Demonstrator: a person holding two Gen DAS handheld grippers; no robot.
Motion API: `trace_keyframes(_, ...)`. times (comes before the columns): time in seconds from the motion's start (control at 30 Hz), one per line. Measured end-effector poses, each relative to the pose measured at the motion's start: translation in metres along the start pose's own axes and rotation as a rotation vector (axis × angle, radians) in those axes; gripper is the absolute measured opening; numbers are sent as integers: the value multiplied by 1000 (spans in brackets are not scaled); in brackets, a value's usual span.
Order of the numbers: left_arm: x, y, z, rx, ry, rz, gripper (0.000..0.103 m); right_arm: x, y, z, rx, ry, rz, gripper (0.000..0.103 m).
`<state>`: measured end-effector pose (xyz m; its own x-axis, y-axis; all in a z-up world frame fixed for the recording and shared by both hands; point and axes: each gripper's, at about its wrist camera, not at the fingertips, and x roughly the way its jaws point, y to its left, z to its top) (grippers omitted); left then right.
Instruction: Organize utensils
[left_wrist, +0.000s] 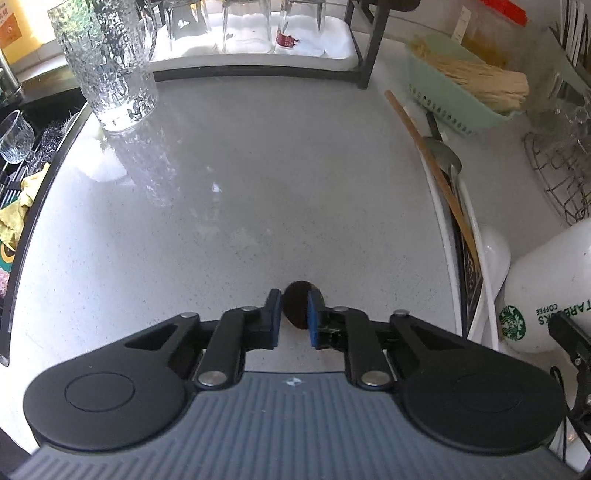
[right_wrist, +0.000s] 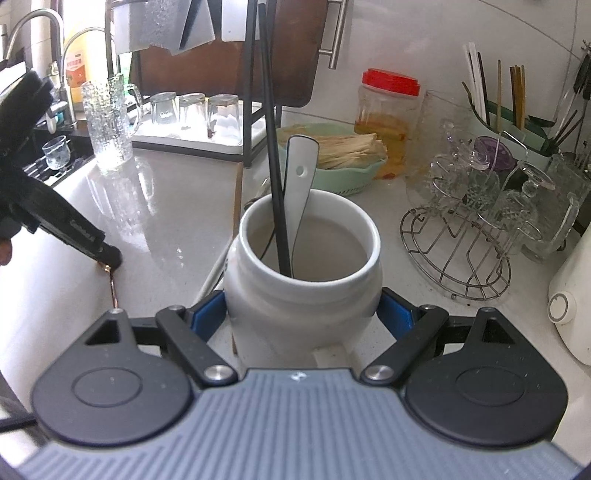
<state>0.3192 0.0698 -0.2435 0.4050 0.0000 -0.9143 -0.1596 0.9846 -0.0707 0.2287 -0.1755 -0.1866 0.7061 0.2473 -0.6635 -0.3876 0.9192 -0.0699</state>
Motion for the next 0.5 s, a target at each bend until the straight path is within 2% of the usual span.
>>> trace_keyframes(0.23,-12,0,3,18,-1,-51,2,2,2,1,14,0,-16,90)
trace_keyframes(0.4,-32,-8,3,64,-35,-82,2,3,3,2,22,0,-25,90)
trace_keyframes(0.5,-51,-14,2,107,-83,-87,2,4,4,2,24,0,-28,90)
